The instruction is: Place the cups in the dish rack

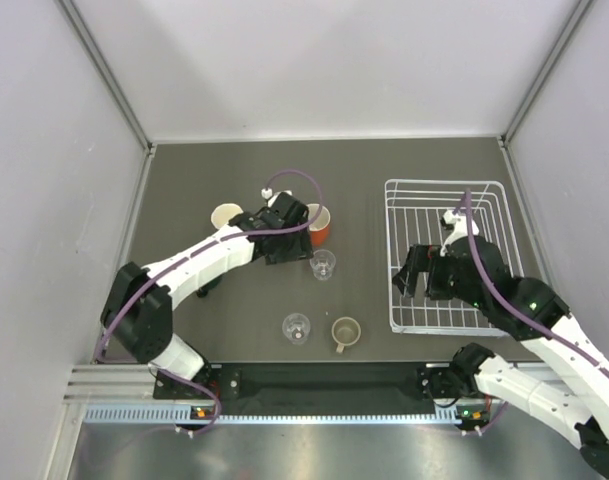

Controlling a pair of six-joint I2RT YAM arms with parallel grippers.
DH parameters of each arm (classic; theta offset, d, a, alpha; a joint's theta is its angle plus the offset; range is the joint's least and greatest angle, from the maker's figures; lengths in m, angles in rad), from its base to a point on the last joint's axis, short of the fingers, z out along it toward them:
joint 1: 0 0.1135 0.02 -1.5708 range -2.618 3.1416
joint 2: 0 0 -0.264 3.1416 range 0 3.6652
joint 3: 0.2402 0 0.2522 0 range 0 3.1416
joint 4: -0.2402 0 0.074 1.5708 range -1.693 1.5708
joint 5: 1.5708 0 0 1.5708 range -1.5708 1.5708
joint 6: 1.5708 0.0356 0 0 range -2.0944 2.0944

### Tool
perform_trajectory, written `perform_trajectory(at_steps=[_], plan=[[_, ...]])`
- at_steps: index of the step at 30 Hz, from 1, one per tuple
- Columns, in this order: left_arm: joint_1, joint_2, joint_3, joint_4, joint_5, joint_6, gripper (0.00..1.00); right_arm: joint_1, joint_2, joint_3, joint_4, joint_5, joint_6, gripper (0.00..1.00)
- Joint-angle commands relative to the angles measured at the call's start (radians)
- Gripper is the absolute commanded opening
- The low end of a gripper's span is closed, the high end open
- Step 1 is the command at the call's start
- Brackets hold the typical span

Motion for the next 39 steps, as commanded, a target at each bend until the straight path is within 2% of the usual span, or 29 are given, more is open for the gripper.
perform_trajectory(at_steps=[1,6,15,16,20,25,28,29,31,34,39], plan=[[-0.005,0.047,0.046,0.035,-0.041,-0.016,0.69,0.012,-0.026,0.034,0.036,-0.015,0.001,1.0],[-0.005,0.101,0.035,0.093,-0.012,-0.03,0.65,0.012,-0.021,0.006,0.028,-0.033,-0.004,1.0],[-0.011,0.136,0.032,0.134,-0.01,-0.054,0.63,0.014,-0.018,-0.011,0.021,-0.051,-0.025,1.0],[-0.011,0.142,0.034,0.138,-0.009,-0.054,0.59,0.014,-0.02,-0.011,0.016,-0.051,-0.025,1.0],[-0.014,0.17,0.03,0.15,0.016,-0.056,0.55,0.014,-0.021,-0.019,0.014,-0.045,-0.027,1.0],[-0.026,0.171,0.006,0.179,0.037,-0.059,0.42,0.014,0.002,-0.023,-0.01,-0.016,-0.042,0.99],[-0.028,0.162,-0.003,0.181,0.045,-0.048,0.24,0.014,0.033,-0.017,-0.035,-0.021,-0.051,1.0],[-0.026,0.154,-0.006,0.184,0.048,-0.045,0.13,0.014,0.042,-0.016,-0.038,-0.031,-0.056,1.0],[-0.028,0.118,-0.019,0.181,0.05,-0.037,0.0,0.012,0.048,-0.009,-0.03,-0.088,-0.065,0.99],[-0.026,0.033,-0.032,0.173,0.108,-0.02,0.0,0.014,0.031,-0.008,-0.009,-0.18,-0.099,1.0],[-0.026,-0.185,-0.086,0.231,0.347,-0.037,0.0,0.014,-0.01,0.007,-0.024,-0.225,-0.163,1.0]])
